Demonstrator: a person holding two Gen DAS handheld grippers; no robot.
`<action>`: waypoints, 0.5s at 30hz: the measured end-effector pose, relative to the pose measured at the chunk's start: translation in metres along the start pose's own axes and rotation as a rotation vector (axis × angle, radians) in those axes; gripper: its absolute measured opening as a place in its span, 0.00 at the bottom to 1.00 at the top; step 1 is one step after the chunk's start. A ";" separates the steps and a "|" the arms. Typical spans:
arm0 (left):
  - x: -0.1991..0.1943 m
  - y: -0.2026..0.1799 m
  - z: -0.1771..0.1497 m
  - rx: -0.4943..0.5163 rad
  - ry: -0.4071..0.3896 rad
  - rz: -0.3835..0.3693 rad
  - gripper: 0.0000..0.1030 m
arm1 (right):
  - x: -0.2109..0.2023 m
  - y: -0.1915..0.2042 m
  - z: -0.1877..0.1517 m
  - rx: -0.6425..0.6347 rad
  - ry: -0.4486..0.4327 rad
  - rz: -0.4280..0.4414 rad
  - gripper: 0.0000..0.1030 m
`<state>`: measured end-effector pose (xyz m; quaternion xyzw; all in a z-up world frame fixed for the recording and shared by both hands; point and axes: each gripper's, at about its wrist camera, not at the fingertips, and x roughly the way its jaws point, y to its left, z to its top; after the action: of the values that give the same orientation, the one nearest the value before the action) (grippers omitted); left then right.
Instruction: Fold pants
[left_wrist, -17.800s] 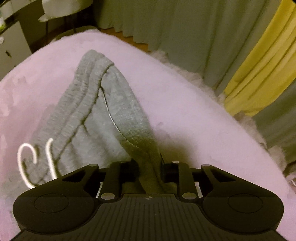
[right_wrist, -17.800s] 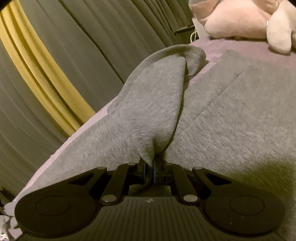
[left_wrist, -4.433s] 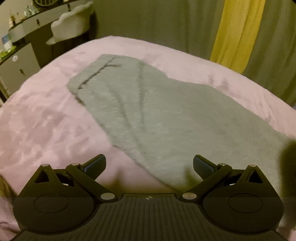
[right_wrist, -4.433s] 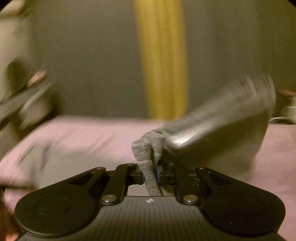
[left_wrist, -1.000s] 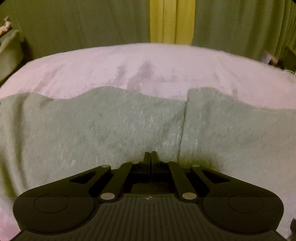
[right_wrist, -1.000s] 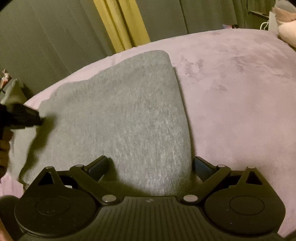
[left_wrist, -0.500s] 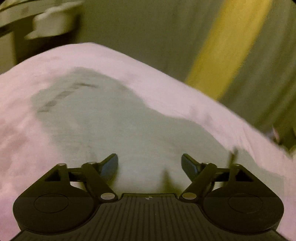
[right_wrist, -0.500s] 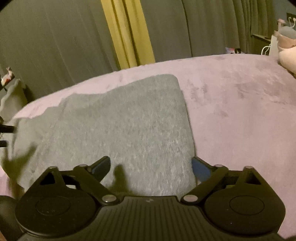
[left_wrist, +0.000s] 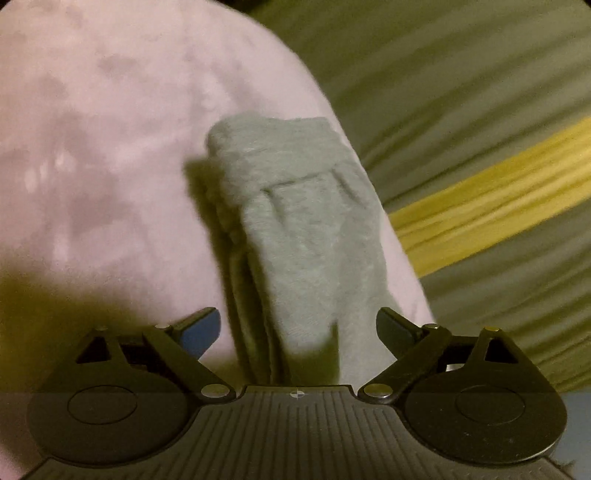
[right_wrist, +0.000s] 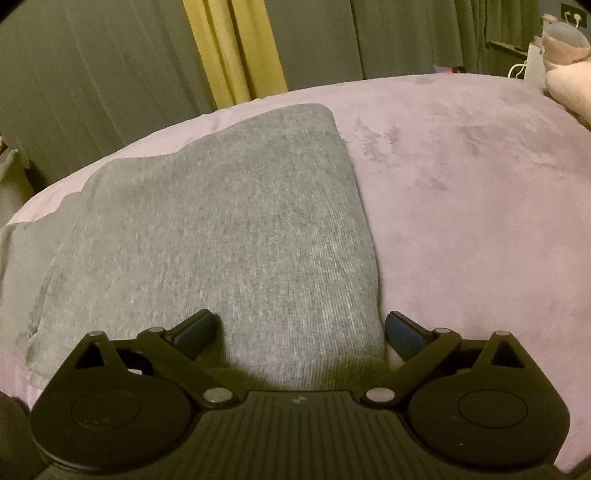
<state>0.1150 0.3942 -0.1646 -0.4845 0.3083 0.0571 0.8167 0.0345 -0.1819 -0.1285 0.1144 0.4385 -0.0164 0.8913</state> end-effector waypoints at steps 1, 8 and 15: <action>0.003 0.003 0.001 -0.004 0.001 -0.004 0.93 | -0.001 0.001 0.000 -0.001 -0.001 -0.002 0.95; -0.002 -0.007 0.000 0.056 -0.005 -0.044 0.93 | 0.000 0.003 -0.002 -0.001 -0.009 -0.016 0.96; 0.012 -0.008 0.007 0.043 0.031 -0.011 0.92 | 0.000 0.004 -0.002 -0.002 -0.011 -0.018 0.96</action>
<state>0.1307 0.3936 -0.1632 -0.4695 0.3194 0.0383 0.8222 0.0338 -0.1775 -0.1286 0.1093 0.4347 -0.0246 0.8936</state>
